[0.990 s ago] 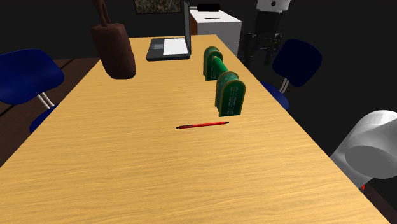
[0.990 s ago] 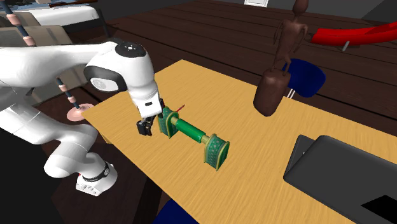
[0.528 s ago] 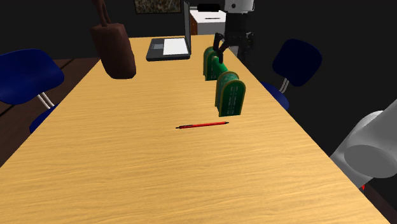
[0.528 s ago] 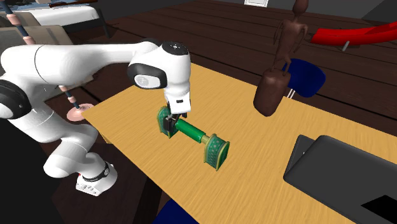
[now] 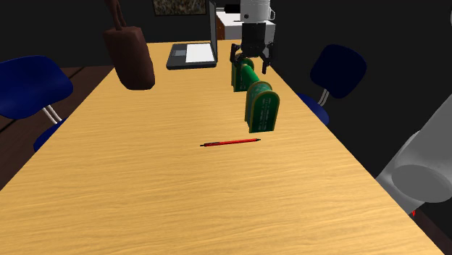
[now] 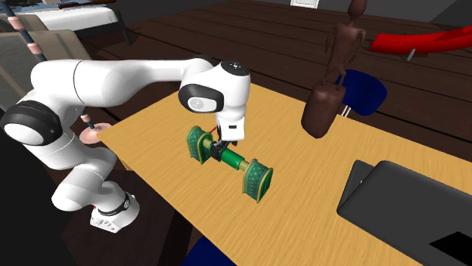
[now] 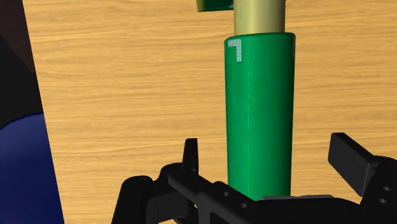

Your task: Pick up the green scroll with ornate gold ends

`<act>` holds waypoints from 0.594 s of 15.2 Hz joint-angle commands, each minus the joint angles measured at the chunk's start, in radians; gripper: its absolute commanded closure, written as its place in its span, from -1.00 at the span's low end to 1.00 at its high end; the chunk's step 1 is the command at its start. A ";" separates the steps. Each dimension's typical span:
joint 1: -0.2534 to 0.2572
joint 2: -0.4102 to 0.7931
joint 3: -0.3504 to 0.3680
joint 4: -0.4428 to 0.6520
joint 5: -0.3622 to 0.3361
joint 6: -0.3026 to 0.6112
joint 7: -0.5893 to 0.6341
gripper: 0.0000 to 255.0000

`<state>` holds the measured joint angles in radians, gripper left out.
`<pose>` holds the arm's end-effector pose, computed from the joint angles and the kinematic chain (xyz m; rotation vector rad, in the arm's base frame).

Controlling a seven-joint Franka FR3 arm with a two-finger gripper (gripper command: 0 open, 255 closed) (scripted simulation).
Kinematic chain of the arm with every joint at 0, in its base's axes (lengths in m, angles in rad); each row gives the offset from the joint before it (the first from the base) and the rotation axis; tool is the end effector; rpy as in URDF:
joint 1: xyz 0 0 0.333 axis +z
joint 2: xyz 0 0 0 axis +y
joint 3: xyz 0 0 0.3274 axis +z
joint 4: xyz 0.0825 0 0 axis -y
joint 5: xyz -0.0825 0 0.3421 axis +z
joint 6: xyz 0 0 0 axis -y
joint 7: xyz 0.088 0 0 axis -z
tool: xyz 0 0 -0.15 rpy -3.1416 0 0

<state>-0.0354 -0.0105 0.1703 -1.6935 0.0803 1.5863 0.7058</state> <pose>0.4952 0.0796 0.5475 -2.9760 0.8818 0.1870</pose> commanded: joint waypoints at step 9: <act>0.001 -0.004 0.001 -0.068 0.001 0.064 -0.002 1.00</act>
<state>-0.0346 -0.0155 0.1712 -1.7609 0.0810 1.6490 0.7032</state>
